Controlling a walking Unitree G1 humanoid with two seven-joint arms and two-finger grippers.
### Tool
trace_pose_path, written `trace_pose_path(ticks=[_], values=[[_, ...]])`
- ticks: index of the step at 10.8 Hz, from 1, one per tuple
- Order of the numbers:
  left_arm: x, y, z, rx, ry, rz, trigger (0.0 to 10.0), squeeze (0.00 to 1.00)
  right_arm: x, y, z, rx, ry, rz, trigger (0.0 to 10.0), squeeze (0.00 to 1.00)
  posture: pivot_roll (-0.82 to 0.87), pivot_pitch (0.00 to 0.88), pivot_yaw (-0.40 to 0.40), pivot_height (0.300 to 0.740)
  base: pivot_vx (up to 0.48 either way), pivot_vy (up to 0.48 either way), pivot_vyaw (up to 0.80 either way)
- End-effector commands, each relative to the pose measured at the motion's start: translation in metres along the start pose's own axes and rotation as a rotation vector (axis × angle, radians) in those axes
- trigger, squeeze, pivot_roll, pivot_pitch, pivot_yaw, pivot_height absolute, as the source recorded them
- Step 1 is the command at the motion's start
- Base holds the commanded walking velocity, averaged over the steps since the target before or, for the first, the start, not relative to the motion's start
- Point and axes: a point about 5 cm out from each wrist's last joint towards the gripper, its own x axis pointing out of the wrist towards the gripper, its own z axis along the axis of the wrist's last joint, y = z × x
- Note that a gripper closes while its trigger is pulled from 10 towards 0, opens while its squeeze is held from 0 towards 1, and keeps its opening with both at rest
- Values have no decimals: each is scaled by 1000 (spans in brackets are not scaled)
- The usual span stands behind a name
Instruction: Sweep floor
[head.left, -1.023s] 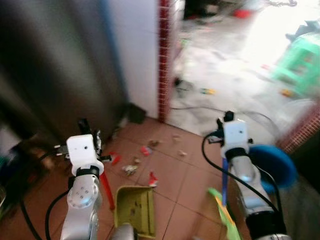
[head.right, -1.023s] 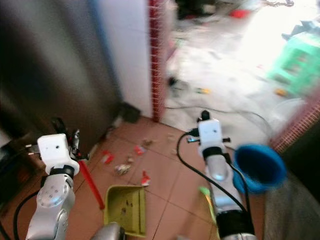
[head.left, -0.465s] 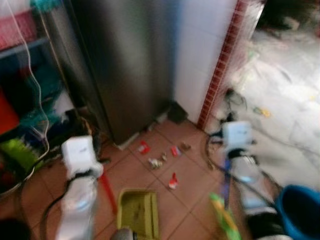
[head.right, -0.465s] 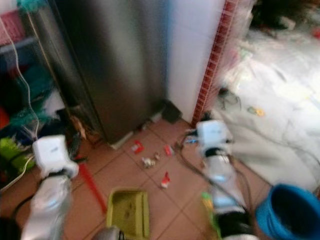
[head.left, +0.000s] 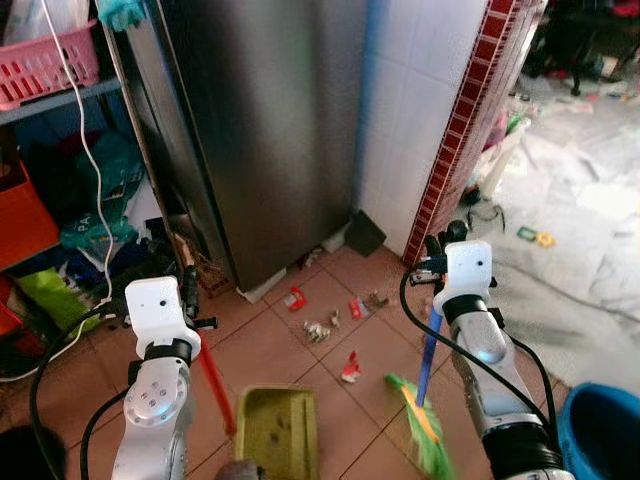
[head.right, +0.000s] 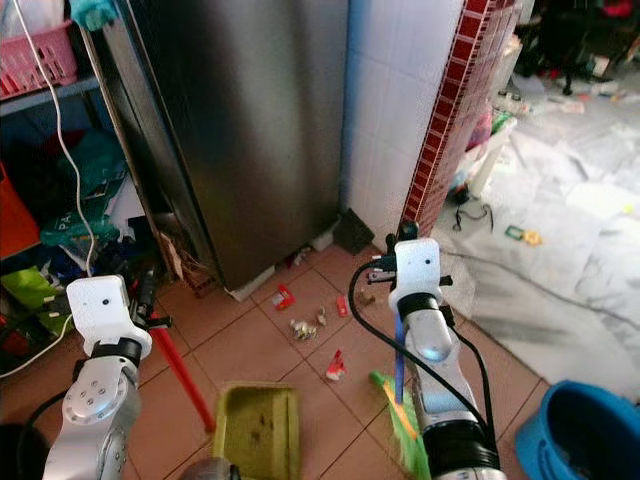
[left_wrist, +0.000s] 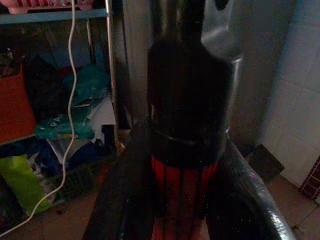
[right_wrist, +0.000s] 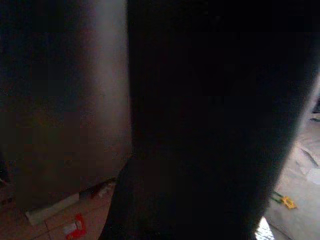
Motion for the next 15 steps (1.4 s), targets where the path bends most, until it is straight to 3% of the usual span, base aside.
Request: trace_pose_path(ticks=[1,9,12,15], values=[[3,-1,14,2,-76,-7,10000,0,7,-1,15,-1,-61,4,10000,0,-48,0,-17,740,368,0,0],[4,-2,13,-6,-75,-9,10000,0,10,-4,18,-11,-75,4,10000,0,-57,0,-20,740,359,0,0],[4,-2,15,2,-91,7,10000,0,9,-5,16,-18,-69,-2,10000,0,-55,0,-21,740,0,0,0],[4,3,11,62,-81,57,10000,0,10,-6,16,-22,-65,0,10000,0,-59,0,-24,740,0,0,0]])
